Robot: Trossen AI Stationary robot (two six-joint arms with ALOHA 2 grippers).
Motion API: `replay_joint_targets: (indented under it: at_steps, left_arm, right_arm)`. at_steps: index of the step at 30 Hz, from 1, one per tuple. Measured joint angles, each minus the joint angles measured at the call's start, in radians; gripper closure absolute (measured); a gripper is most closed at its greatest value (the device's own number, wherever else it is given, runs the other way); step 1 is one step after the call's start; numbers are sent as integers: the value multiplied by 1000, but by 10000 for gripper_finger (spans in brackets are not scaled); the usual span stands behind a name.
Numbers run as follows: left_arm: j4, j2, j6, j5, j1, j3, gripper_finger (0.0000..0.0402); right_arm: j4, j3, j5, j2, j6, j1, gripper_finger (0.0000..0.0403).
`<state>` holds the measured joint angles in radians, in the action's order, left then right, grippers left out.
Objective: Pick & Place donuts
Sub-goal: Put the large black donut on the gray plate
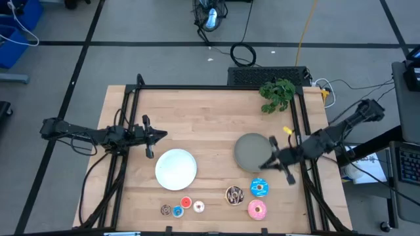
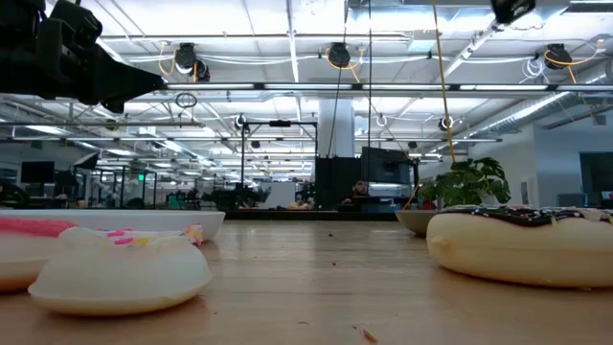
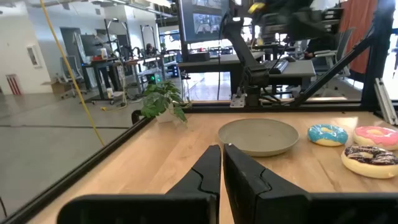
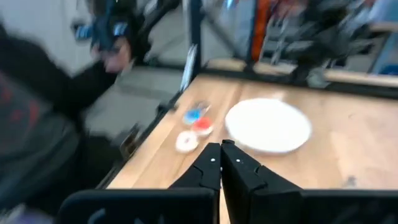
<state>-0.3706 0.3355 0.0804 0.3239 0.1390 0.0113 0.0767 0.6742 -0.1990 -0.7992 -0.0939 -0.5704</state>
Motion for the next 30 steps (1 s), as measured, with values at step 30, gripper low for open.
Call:
replay_joint_targets:
  at_steps: [30]
  left_arm:
    - [-50,0,-17,107,0,0,376]
  right_arm:
    - [616,705,172,-824,-207,47,403]
